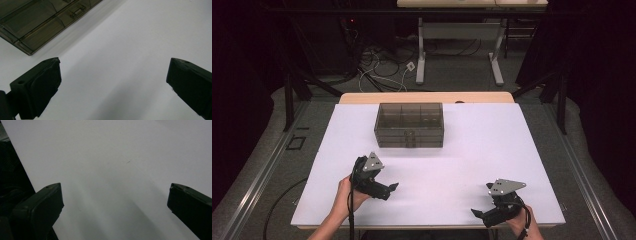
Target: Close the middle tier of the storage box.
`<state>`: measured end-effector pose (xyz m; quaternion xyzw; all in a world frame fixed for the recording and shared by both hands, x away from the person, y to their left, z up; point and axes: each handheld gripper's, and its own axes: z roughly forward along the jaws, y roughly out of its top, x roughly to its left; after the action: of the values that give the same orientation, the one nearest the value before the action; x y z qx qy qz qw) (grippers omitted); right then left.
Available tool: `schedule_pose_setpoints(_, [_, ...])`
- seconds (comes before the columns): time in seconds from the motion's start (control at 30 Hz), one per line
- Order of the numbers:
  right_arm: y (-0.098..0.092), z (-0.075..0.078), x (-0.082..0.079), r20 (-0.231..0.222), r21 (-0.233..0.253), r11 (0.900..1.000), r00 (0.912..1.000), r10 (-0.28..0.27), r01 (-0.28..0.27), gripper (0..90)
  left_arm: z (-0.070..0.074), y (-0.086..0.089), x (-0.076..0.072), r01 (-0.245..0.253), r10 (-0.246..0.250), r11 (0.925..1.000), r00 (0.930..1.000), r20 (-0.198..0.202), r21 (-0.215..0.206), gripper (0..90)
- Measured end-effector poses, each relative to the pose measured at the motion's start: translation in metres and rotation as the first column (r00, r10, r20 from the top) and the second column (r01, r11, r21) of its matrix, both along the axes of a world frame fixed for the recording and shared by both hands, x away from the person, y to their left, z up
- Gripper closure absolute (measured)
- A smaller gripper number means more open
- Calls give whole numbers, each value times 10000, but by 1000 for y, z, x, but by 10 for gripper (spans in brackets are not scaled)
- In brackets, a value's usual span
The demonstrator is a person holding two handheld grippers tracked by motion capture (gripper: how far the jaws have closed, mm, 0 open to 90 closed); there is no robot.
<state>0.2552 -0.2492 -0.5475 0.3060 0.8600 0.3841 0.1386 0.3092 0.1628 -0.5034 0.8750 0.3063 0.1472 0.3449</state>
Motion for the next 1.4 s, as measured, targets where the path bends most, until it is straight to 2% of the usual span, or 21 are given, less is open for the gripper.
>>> schedule_pose_setpoints(0.2, [0,1,0,-38,-19,10000,10000,31,-31,0,1,2,-14,56,-54,10000,9993,357,-47,0])
schedule_pose_setpoints(0.7, [0,0,0,92,-35,10000,10000,-25,26,0,-5,15,-36,215,-210,9996,9994,275,-207,0])
schedule_pose_setpoints(1.03, [1,0,0,-21,-87,10000,10000,-3,3,0,-13,22,-46,157,-155,9994,9998,84,-320,0])
schedule_pose_setpoints(1.4, [1,-1,0,-47,-100,9999,10000,-1,1,0,-19,31,-53,26,-24,9992,10000,56,-399,0])
